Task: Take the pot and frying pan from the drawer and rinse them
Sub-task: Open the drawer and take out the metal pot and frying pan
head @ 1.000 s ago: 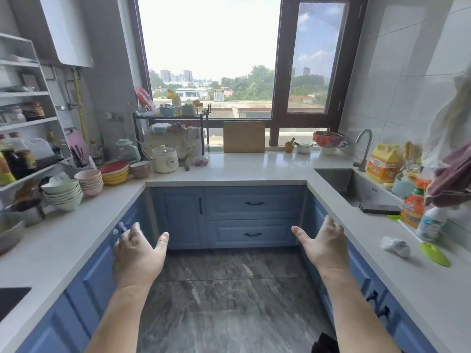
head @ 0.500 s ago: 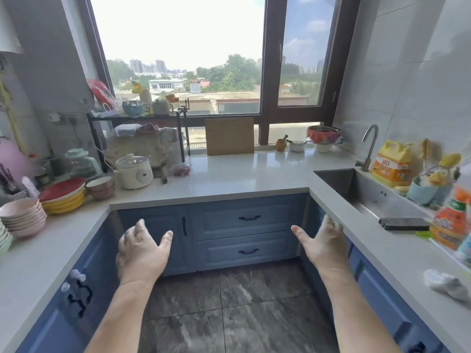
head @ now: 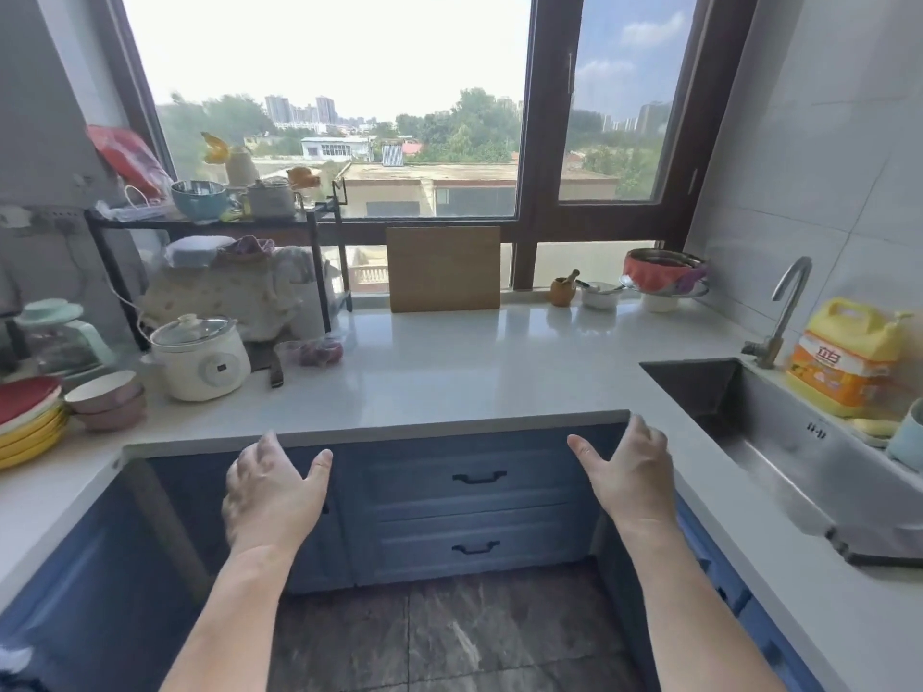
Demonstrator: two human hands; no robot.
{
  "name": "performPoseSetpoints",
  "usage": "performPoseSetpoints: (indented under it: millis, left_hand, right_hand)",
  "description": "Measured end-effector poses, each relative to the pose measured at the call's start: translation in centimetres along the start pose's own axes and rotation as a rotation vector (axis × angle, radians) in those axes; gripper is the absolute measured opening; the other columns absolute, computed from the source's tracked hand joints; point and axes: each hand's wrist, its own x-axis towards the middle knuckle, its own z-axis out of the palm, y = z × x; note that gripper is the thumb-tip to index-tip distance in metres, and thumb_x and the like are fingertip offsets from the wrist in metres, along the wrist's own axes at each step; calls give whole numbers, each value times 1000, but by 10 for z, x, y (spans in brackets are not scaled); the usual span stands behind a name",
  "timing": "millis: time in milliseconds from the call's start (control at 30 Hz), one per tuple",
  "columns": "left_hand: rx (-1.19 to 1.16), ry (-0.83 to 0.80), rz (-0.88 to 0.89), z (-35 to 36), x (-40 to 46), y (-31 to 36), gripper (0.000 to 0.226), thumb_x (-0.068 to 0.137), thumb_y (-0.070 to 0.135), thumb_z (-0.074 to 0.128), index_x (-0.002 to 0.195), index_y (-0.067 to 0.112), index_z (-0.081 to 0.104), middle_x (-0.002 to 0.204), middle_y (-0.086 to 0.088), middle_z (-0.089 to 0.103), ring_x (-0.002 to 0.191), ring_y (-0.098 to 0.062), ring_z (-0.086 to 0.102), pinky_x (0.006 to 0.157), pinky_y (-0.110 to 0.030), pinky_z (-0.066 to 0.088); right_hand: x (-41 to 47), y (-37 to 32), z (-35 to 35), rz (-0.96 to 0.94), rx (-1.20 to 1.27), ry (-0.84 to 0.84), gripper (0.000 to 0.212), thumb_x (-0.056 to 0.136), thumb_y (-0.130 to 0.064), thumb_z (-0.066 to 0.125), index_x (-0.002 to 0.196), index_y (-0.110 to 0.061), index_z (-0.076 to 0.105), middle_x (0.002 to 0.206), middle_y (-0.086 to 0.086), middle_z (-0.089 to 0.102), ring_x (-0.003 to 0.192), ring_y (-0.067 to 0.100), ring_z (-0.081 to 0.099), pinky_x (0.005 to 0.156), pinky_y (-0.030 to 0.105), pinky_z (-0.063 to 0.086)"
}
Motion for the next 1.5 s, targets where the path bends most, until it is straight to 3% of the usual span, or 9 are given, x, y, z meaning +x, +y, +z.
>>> performPoseSetpoints:
  millis: [200, 533, 1067, 1200, 1367, 1433, 1500]
  left_hand:
    - [2, -12, -65, 73, 59, 40, 77, 94, 49, 53, 151, 5, 26, 154, -17, 32, 144, -34, 25, 113, -50, 28]
    - [32, -38, -163, 169, 141, 46, 76, 95, 48, 52, 152, 8, 23, 156, -15, 30, 146, -32, 20, 114, -53, 26]
    - [72, -38, -208, 321, 224, -17, 72, 96, 48, 47, 153, 11, 23, 155, -14, 31, 146, -28, 21, 114, -54, 26]
    - [85, -34, -221, 347, 221, -38, 71, 95, 46, 49, 152, 10, 26, 154, -13, 34, 145, -28, 23, 112, -53, 28]
    - [102, -41, -248, 364, 204, -59, 71, 94, 46, 49, 152, 12, 27, 153, -12, 34, 144, -26, 23, 111, -55, 31]
    - [111, -42, -255, 366, 199, -66, 71, 94, 46, 49, 152, 12, 27, 153, -11, 35, 144, -26, 25, 110, -54, 31]
    - [113, -40, -261, 367, 194, -72, 71, 94, 47, 49, 152, 13, 26, 153, -10, 35, 144, -25, 25, 110, -54, 31]
  right_hand:
    - [100, 10, 62, -12, -12, -39, 85, 86, -50, 69, 143, 5, 37, 137, 25, 47, 128, 38, 43, 107, 45, 39]
    - [192, 18, 182, 59, -22, -148, 80, 88, -50, 67, 143, 2, 38, 140, 23, 44, 128, 38, 42, 101, 45, 41]
    - [225, 81, 416, 188, -153, -426, 75, 91, -53, 61, 142, -2, 42, 139, 19, 44, 127, 35, 43, 100, 46, 43]
    - [210, 100, 472, 94, -257, -541, 63, 91, -53, 61, 126, -2, 53, 125, 18, 51, 117, 36, 49, 94, 44, 45]
    - [201, 121, 529, -76, -352, -742, 76, 95, -62, 45, 150, -12, 33, 156, 8, 31, 145, 27, 25, 114, 41, 28]
    - [201, 128, 542, -106, -414, -794, 77, 96, -64, 38, 154, -15, 27, 160, 4, 25, 149, 24, 14, 117, 43, 21]
    - [201, 133, 550, -129, -432, -786, 74, 96, -65, 34, 153, -18, 30, 157, 3, 31, 148, 22, 17, 117, 47, 21]
